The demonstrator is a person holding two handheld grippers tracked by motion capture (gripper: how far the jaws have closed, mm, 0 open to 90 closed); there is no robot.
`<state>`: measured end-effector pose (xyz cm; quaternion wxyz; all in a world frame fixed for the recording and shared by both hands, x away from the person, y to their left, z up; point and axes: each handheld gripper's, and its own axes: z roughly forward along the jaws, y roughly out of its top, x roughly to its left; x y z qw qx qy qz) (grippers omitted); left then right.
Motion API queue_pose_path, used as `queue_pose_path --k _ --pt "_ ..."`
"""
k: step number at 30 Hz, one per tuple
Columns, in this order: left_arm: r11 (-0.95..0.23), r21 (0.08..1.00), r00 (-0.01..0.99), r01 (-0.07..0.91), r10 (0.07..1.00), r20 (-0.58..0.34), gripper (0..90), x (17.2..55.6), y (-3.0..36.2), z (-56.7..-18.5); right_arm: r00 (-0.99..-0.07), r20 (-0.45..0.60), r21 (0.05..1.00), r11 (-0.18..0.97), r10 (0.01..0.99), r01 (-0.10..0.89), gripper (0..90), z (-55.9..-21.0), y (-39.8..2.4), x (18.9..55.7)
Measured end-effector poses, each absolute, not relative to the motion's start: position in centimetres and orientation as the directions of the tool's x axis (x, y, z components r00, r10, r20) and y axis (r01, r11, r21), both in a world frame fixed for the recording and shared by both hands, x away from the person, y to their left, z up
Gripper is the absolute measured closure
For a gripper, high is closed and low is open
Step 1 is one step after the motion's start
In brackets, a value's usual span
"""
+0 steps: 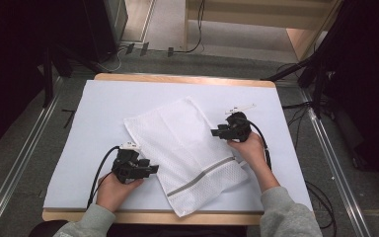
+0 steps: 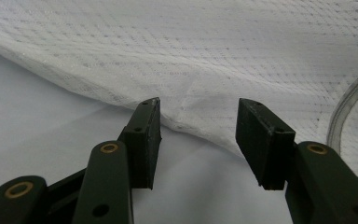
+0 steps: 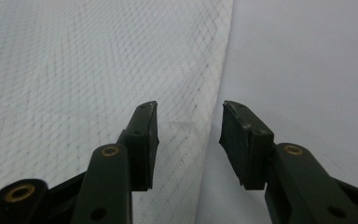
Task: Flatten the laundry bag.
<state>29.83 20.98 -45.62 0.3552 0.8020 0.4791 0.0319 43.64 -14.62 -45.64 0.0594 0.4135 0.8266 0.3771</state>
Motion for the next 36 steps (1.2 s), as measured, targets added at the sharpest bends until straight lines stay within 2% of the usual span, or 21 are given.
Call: queue_pose_path --k 4,8,13,17,22,25,28,36 --pt "-0.301 0.615 0.547 0.729 0.797 -0.258 54.8 29.6 20.7 -45.7 -0.651 0.216 0.662 0.381 0.728 0.646 57.5 -46.1 -14.4 43.8" --pt "-0.335 0.628 0.558 0.702 0.806 -0.195 67.5 29.5 20.5 -45.9 -0.657 0.206 0.657 0.395 0.725 0.642 58.0 -46.3 -14.0 43.8" --pt "-0.348 0.638 0.562 0.687 0.811 -0.162 81.2 29.5 20.5 -46.0 -0.666 0.194 0.651 0.414 0.720 0.637 58.7 -46.4 -13.6 43.7" --pt "-0.344 0.633 0.566 0.693 0.804 -0.183 89.8 29.8 20.8 -46.1 -0.661 0.192 0.640 0.419 0.725 0.645 60.1 -46.6 -13.5 43.6" --pt "-0.352 0.630 0.575 0.692 0.796 -0.187 90.0 29.9 20.8 -46.1 -0.659 0.192 0.636 0.419 0.728 0.648 63.4 -46.6 -13.4 43.6" --pt "-0.336 0.626 0.571 0.704 0.792 -0.217 90.0 30.1 21.0 -46.1 -0.653 0.180 0.635 0.420 0.736 0.649 79.0 -46.6 -13.5 43.6" --pt "-0.331 0.620 0.570 0.712 0.787 -0.235 90.0 30.4 21.1 -46.0 -0.626 0.200 0.604 0.408 0.754 0.684 87.2 -46.3 -13.7 43.7" --pt "-0.318 0.617 0.558 0.720 0.794 -0.242 90.0 31.0 21.6 -45.8 -0.604 0.214 0.625 0.367 0.768 0.688 88.5 -45.7 -14.9 43.8"
